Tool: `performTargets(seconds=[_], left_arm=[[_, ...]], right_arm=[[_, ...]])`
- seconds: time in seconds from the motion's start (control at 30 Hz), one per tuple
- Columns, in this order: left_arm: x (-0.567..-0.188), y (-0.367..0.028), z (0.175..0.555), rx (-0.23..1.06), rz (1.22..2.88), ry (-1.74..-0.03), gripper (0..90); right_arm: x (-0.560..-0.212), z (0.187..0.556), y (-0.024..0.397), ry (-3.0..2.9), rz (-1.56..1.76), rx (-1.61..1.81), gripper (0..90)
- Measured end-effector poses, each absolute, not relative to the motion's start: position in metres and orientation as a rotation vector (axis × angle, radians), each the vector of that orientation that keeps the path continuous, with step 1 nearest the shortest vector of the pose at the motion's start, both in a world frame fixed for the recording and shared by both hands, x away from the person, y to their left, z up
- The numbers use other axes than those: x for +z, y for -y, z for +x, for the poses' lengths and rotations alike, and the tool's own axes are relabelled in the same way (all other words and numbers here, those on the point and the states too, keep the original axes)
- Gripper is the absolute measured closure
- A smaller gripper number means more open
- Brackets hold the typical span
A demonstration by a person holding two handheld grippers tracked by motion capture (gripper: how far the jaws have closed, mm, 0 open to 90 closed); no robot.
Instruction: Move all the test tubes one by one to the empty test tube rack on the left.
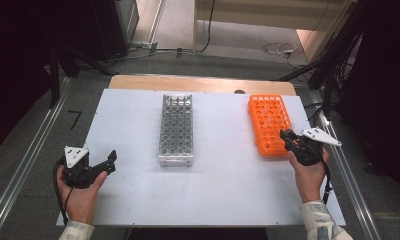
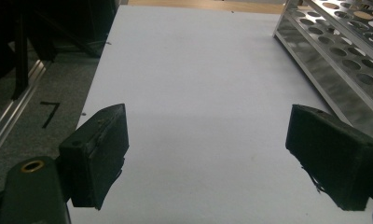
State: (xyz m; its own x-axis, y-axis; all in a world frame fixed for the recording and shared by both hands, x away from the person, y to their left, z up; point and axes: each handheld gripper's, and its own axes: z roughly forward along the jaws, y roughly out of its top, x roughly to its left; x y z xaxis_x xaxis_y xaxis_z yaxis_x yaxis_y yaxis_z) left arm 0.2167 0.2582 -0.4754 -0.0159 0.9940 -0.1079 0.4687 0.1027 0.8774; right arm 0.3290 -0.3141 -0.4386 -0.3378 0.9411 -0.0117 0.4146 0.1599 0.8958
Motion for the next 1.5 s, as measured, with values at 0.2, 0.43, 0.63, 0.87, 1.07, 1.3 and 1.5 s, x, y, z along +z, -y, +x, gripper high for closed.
performTargets(seconds=[0.2, 0.43, 0.63, 0.87, 1.07, 1.3, 1.5], left_arm=[[-0.475, -0.258, 0.217, 0.831, 1.481, -1.581, 13.5], [-0.472, -0.255, 0.218, 0.819, 1.480, -1.562, 13.4], [-0.468, -0.250, 0.223, 0.796, 1.494, -1.551, 13.7], [-0.462, -0.235, 0.227, 0.772, 1.522, -1.502, 13.7], [-0.458, -0.217, 0.231, 0.760, 1.557, -1.446, 13.7], [-0.454, -0.197, 0.236, 0.733, 1.585, -1.394, 14.6], [-0.452, -0.180, 0.241, 0.710, 1.627, -1.361, 14.6]], right_arm=[[-0.432, 0.321, 0.306, -1.867, 1.247, 1.144, 73.4], [-0.429, 0.313, 0.299, -1.884, 1.223, 1.161, 73.4], [-0.430, 0.310, 0.292, -1.910, 1.202, 1.169, 73.5], [-0.431, 0.308, 0.277, -1.955, 1.160, 1.177, 73.4], [-0.431, 0.307, 0.265, -1.986, 1.134, 1.182, 73.4], [-0.432, 0.305, 0.253, -2.022, 1.104, 1.186, 73.4], [-0.433, 0.304, 0.240, -2.054, 1.074, 1.195, 73.4]])
